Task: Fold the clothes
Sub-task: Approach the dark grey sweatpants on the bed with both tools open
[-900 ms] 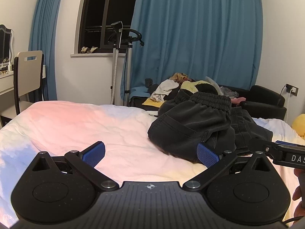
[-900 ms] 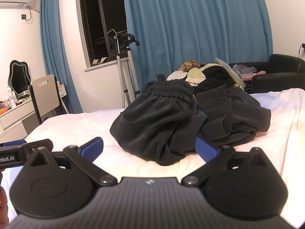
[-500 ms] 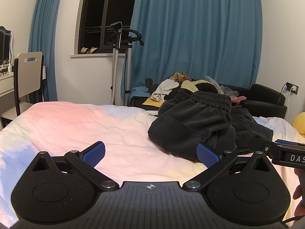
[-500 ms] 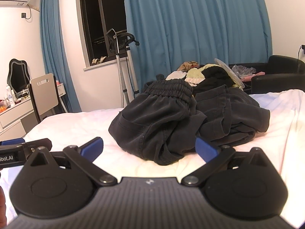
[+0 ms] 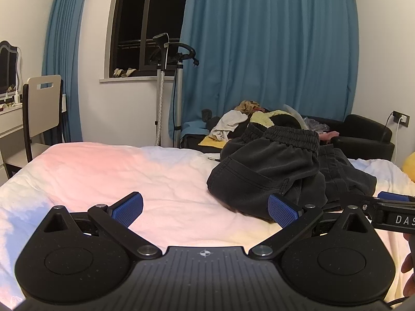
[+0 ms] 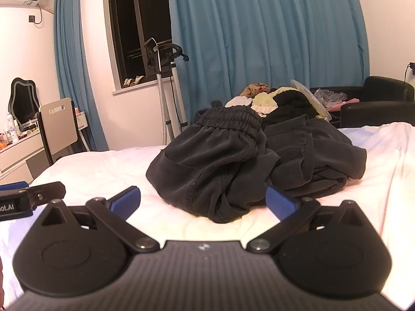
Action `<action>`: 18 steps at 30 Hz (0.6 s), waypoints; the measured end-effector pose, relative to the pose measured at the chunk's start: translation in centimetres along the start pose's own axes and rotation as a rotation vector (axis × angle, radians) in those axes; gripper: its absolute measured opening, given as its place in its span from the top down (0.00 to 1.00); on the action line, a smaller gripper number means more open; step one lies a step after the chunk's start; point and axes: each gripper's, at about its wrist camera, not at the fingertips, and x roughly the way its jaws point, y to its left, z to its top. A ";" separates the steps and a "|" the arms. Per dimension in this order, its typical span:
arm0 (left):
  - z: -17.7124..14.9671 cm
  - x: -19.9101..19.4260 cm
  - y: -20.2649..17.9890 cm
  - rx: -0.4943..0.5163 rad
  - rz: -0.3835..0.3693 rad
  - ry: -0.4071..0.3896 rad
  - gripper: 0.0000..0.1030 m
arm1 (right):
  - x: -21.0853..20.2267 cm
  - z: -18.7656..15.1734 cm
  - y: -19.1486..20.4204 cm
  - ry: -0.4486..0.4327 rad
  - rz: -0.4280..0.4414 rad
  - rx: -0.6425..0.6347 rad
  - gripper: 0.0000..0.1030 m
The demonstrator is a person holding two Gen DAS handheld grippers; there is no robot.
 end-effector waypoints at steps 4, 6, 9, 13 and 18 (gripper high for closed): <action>-0.1 0.0 0.0 0.008 0.000 -0.001 0.00 | 0.1 0.0 0.1 -0.002 -0.006 -0.002 0.00; -0.1 0.0 0.1 0.008 0.000 -0.003 0.00 | 0.0 0.1 -0.1 -0.006 -0.012 -0.004 0.00; -0.3 0.0 0.3 0.007 -0.004 -0.009 0.00 | 0.3 0.2 0.0 -0.019 -0.022 -0.003 0.00; -0.4 0.0 0.4 0.009 -0.011 -0.006 0.00 | 0.0 0.2 -0.1 -0.057 -0.036 -0.019 0.00; -0.5 -0.4 0.4 0.002 -0.004 -0.043 0.00 | -0.1 0.2 -0.7 -0.088 -0.023 0.015 0.00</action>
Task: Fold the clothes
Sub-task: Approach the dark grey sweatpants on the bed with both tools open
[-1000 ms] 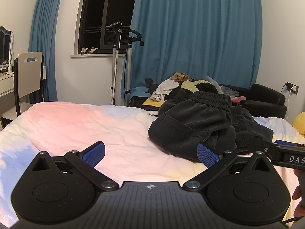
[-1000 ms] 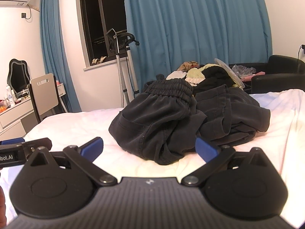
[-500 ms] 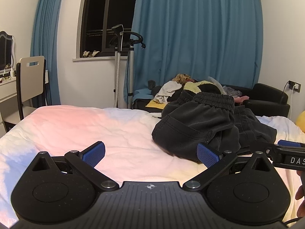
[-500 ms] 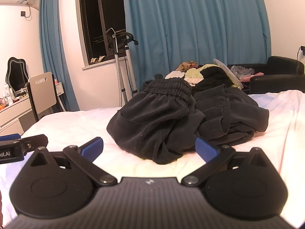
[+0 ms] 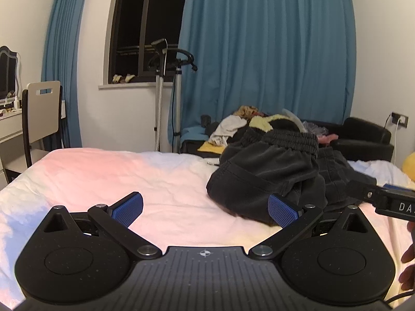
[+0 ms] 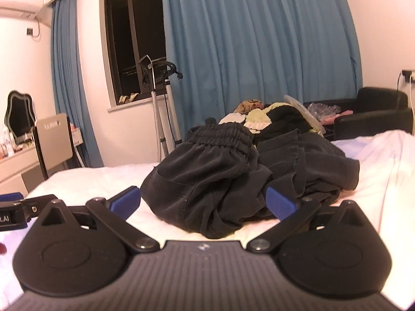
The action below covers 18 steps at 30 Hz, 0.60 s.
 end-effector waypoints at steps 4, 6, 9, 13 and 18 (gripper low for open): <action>-0.1 -0.2 0.0 -0.008 -0.014 -0.025 0.00 | -0.2 0.1 0.2 -0.039 -0.005 -0.025 0.00; 0.0 -0.2 -0.1 -0.010 -0.026 -0.029 0.00 | -0.4 0.2 0.3 -0.067 -0.005 -0.044 0.00; -0.2 -0.3 -0.3 -0.002 -0.031 -0.037 0.00 | -0.4 0.4 -0.3 -0.078 0.000 -0.014 0.00; -0.5 -0.2 -0.3 -0.012 -0.058 -0.029 0.00 | -0.3 0.5 -0.4 -0.040 -0.010 0.008 0.00; -1.1 0.2 -0.2 -0.022 -0.088 -0.010 0.00 | -0.1 0.9 -0.6 -0.042 -0.030 0.015 0.00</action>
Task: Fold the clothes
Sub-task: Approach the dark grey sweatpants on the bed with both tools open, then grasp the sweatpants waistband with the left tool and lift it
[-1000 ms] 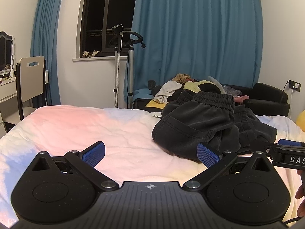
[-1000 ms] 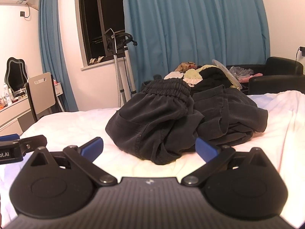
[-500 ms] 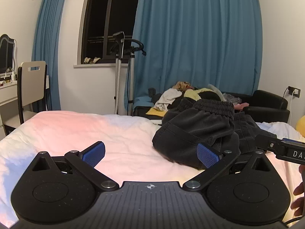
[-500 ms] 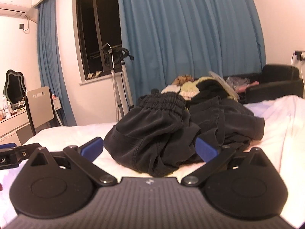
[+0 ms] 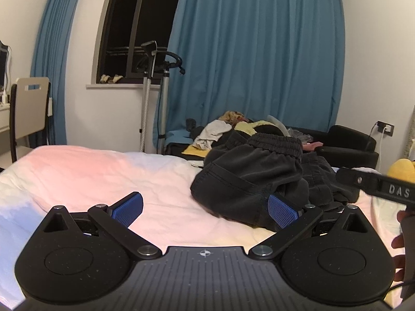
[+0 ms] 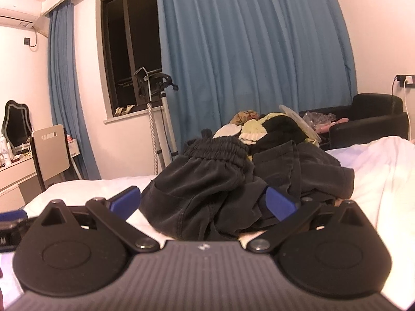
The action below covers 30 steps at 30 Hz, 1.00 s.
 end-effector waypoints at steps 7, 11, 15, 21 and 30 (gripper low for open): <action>-0.7 3.0 -1.4 0.064 -0.114 0.091 0.00 | 0.2 1.0 -2.4 -0.001 0.001 0.117 0.00; 0.1 6.4 -3.1 0.163 -0.151 0.104 0.00 | 0.7 1.4 -3.9 0.014 0.004 0.137 0.00; 1.6 12.6 -4.9 0.266 -0.167 0.136 0.00 | 1.0 1.6 -6.0 0.007 0.006 0.195 0.00; 3.8 22.1 -6.8 0.437 -0.131 0.149 0.00 | 2.7 0.1 -8.3 0.055 -0.026 0.232 0.00; 7.2 32.2 -7.8 0.510 -0.285 0.294 0.00 | 5.8 -1.9 -9.9 0.132 0.000 0.299 0.00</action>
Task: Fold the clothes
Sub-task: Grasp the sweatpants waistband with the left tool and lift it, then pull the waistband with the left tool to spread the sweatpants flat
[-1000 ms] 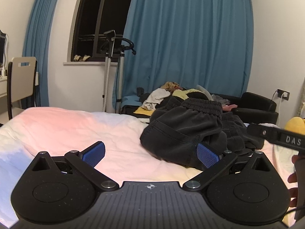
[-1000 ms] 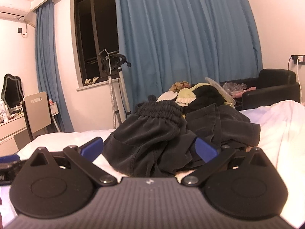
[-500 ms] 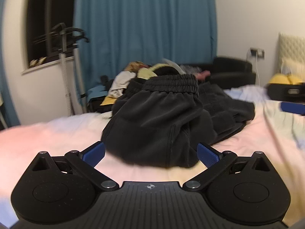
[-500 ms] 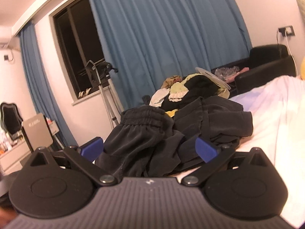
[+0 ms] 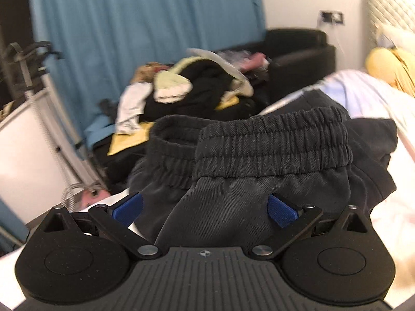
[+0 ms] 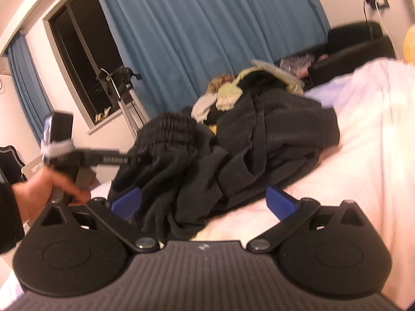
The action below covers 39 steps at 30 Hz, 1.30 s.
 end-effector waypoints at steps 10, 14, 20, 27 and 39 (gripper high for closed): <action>0.1 0.9 -2.1 -0.051 -0.033 0.044 0.51 | 2.4 -1.1 0.2 -0.015 -0.004 -0.081 0.00; -0.1 -0.8 -4.2 -0.024 0.063 0.064 0.85 | 2.4 -1.5 0.8 0.007 -0.002 -0.108 0.00; -0.4 -8.5 -2.2 -0.226 0.122 -0.036 0.94 | 1.2 -1.2 1.4 -0.064 -0.039 -0.187 0.00; -5.6 -18.8 1.8 -0.580 0.119 -0.075 0.94 | 0.0 -1.1 2.5 -0.114 -0.032 -0.240 0.00; -18.5 -19.8 3.6 -0.871 0.080 0.043 0.80 | 2.6 -3.3 4.7 0.051 -0.039 -0.337 0.00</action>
